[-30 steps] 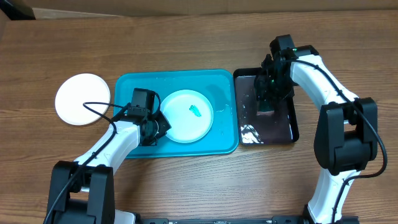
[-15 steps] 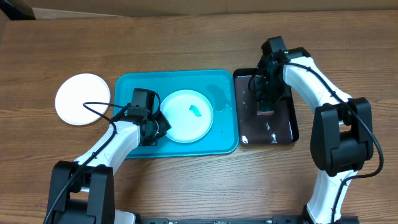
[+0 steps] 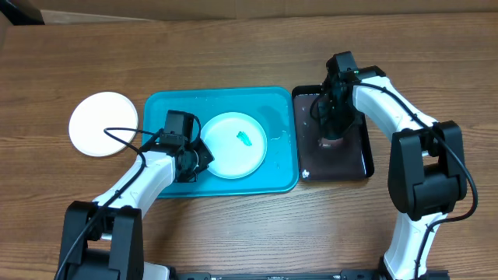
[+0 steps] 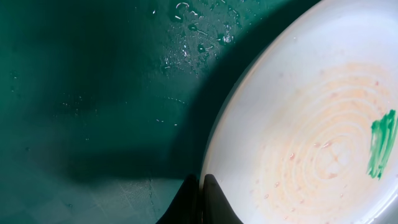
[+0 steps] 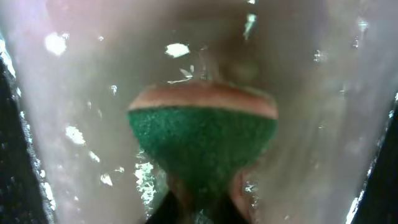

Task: Clean dirty plates on tray and stack at the side
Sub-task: 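Rub the green sponge around the wet black tray with the right gripper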

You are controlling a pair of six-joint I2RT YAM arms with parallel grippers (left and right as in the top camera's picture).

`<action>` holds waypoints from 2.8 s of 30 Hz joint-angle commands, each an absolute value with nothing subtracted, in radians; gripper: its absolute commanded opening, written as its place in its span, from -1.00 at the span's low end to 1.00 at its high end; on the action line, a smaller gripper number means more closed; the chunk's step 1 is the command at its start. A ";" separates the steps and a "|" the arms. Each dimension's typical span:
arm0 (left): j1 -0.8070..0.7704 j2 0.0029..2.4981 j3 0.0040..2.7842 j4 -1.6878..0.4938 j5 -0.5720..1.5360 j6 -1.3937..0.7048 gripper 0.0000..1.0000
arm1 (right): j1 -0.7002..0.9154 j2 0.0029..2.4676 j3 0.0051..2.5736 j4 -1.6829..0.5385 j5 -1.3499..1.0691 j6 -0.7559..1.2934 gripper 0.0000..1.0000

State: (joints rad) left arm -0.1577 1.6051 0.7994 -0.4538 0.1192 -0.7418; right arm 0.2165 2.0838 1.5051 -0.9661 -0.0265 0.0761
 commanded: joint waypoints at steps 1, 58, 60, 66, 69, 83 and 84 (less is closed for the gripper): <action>-0.164 1.627 0.790 -0.451 0.120 -0.740 -0.92 | 0.221 2.045 1.528 -0.994 -0.027 0.078 -0.93; -0.164 1.627 0.790 -0.451 0.120 -0.736 -0.92 | 0.324 1.859 1.346 -0.964 0.120 0.184 -0.93; -0.164 1.627 0.790 -0.451 0.120 -0.736 -0.92 | 0.324 1.855 1.404 -1.011 0.121 0.183 -0.93; -0.164 1.627 0.790 -0.451 0.120 -0.736 -0.92 | 0.343 1.822 1.573 -1.162 0.121 0.196 -0.93; -0.164 1.627 0.790 -0.451 0.120 -0.736 -0.92 | 0.359 1.815 1.568 -1.197 0.144 0.246 -0.92; -0.164 1.627 0.790 -0.451 0.120 -0.729 -0.92 | 0.371 1.797 1.444 -1.093 0.198 0.236 -0.93; -0.164 1.627 0.790 -0.451 0.120 -0.729 -0.92 | 0.375 1.788 1.475 -1.115 0.197 0.236 -0.93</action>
